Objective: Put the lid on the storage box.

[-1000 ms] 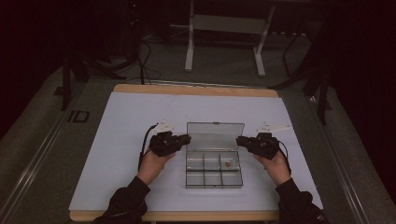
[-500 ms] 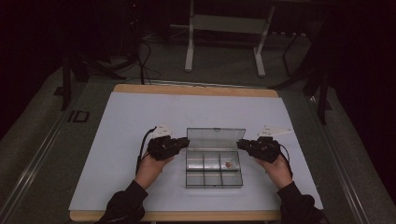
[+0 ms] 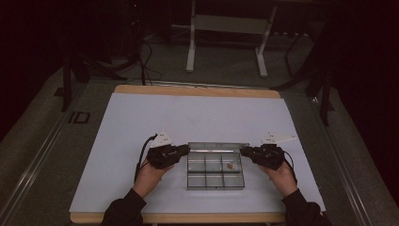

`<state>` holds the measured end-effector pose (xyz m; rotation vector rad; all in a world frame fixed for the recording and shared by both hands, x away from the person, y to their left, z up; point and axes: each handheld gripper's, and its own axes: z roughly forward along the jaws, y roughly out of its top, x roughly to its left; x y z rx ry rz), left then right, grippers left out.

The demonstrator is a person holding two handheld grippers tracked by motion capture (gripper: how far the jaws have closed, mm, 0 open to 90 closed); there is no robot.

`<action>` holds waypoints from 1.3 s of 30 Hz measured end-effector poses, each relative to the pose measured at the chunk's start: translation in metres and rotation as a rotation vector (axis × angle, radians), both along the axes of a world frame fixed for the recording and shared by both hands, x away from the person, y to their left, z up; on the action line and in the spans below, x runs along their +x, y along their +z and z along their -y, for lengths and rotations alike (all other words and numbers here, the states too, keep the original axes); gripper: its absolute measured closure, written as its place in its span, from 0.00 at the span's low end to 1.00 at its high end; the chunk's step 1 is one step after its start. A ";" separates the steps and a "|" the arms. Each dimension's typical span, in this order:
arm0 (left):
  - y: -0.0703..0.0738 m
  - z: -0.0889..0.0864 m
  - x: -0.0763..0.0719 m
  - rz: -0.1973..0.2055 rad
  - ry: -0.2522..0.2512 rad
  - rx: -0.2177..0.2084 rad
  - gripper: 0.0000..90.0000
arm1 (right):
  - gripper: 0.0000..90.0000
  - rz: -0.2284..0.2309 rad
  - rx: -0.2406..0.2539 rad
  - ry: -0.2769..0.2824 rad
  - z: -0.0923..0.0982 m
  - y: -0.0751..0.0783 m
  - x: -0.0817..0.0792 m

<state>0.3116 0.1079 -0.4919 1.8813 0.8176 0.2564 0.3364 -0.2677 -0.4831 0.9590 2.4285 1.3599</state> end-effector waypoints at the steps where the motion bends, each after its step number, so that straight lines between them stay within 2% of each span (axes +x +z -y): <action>1: 0.000 0.000 -0.001 -0.001 -0.002 0.004 0.89 | 0.87 -0.002 -0.001 0.001 0.000 0.000 -0.001; 11: -0.004 0.000 -0.010 0.008 -0.010 0.019 0.89 | 0.87 -0.006 -0.003 0.011 0.003 -0.006 -0.005; 14: -0.006 -0.001 -0.012 0.000 -0.016 0.019 0.89 | 0.87 -0.016 -0.001 0.013 0.003 -0.007 -0.007; 18: -0.007 0.001 -0.015 0.009 -0.021 0.044 0.88 | 0.87 -0.023 -0.008 0.022 0.004 -0.009 -0.008; 25: -0.010 0.001 -0.017 -0.011 -0.029 0.050 0.85 | 0.86 -0.047 0.011 0.025 0.007 -0.015 -0.010; 26: -0.011 0.001 -0.018 -0.011 -0.027 0.055 0.80 | 0.86 -0.055 0.009 0.028 0.007 -0.016 -0.011; 29: -0.013 0.000 -0.019 -0.028 -0.023 0.055 0.75 | 0.85 -0.060 0.005 0.025 0.008 -0.019 -0.011; 30: -0.014 -0.002 -0.019 -0.045 -0.015 0.045 0.70 | 0.83 -0.068 0.013 0.023 0.009 -0.020 -0.010; 31: -0.014 -0.002 -0.019 -0.045 -0.015 0.045 0.66 | 0.83 -0.068 0.013 0.023 0.009 -0.020 -0.010; 35: -0.016 -0.006 -0.020 -0.066 -0.003 0.033 0.60 | 0.74 -0.074 0.024 0.016 0.010 -0.023 -0.011; 36: -0.017 -0.006 -0.020 -0.071 -0.001 0.035 0.58 | 0.70 -0.076 0.025 0.012 0.011 -0.023 -0.011; 37: -0.017 -0.007 -0.020 -0.073 -0.001 0.031 0.55 | 0.55 -0.080 0.032 0.005 0.012 -0.025 -0.012; 38: -0.018 -0.007 -0.020 -0.078 0.001 0.026 0.55 | 0.55 -0.080 0.032 0.005 0.012 -0.025 -0.012; 39: -0.019 -0.008 -0.020 -0.082 0.007 0.025 0.53 | 0.51 -0.082 0.034 0.003 0.013 -0.025 -0.012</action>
